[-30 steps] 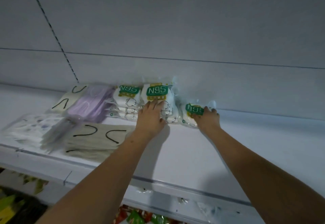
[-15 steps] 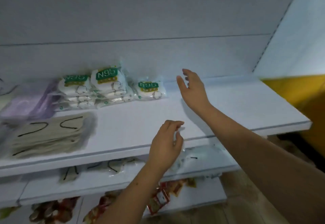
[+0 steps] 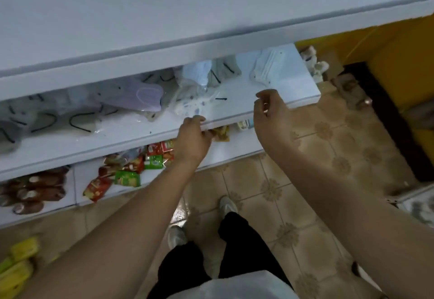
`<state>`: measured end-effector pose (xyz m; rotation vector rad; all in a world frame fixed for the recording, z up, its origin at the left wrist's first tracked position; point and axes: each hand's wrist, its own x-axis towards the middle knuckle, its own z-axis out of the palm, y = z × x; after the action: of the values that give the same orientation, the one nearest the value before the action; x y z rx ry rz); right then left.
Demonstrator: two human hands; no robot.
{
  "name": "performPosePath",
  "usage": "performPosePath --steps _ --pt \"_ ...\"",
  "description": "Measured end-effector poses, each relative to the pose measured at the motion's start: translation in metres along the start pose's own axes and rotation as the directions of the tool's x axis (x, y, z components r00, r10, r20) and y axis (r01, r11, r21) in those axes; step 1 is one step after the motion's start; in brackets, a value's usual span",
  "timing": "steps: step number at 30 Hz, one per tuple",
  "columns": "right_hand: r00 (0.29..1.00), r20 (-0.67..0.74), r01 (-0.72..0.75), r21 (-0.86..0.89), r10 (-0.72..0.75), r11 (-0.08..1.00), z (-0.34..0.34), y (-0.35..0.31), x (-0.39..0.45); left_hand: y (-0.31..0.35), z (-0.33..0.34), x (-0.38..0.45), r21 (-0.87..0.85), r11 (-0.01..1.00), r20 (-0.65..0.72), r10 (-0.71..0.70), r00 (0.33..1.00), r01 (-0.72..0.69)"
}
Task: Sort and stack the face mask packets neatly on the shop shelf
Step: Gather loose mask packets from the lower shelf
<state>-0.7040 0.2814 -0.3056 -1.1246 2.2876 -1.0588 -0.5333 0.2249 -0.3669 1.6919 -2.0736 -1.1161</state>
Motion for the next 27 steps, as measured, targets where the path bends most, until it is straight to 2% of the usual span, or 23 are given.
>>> performPosePath --steps 3,6,8,10,14,16,21,23,24,25,27 --pt "0.96 0.217 -0.183 0.007 0.177 0.983 0.046 0.045 0.038 -0.023 0.009 0.049 0.131 0.991 -0.119 -0.02 0.993 0.035" --pt "0.868 0.384 -0.398 0.158 0.315 0.904 0.096 0.067 0.073 -0.04 0.023 0.09 0.201 0.972 -0.212 -0.075 0.974 0.118" --pt "0.81 0.453 -0.519 0.259 0.372 0.815 0.12 0.067 0.086 -0.045 0.034 0.105 0.243 0.949 -0.255 -0.138 0.957 0.202" --pt "0.805 0.45 -0.535 0.267 0.387 0.802 0.138 0.064 0.092 -0.042 0.043 0.112 0.244 0.937 -0.292 -0.176 0.94 0.251" --pt "0.842 0.427 -0.371 0.012 0.331 0.929 0.155 0.058 0.098 -0.035 0.053 0.116 0.107 0.96 -0.263 -0.223 0.939 0.258" --pt "0.843 0.451 -0.322 -0.014 0.294 0.947 0.155 0.057 0.102 -0.033 0.054 0.113 0.095 0.973 -0.252 -0.182 0.95 0.212" --pt "0.845 0.503 -0.242 0.056 0.182 0.969 0.146 0.058 0.114 -0.044 0.051 0.106 0.368 0.928 -0.279 0.047 0.959 0.062" --pt "0.918 0.387 -0.073 -0.058 0.09 0.996 0.15 0.057 0.124 -0.053 0.048 0.109 0.438 0.897 -0.298 0.08 0.951 0.062" --pt "0.953 0.303 0.051 -0.12 -0.012 0.991 0.154 0.055 0.13 -0.057 0.046 0.112 0.466 0.881 -0.316 0.082 0.945 0.08" --pt "0.96 0.235 0.198 -0.185 -0.152 0.963 0.158 0.052 0.135 -0.06 0.044 0.115 0.49 0.866 -0.332 0.081 0.94 0.098" --pt "0.887 0.208 0.461 -0.345 -0.413 0.817 0.169 0.044 0.147 -0.064 0.041 0.12 0.538 0.834 -0.348 0.093 0.933 0.118"
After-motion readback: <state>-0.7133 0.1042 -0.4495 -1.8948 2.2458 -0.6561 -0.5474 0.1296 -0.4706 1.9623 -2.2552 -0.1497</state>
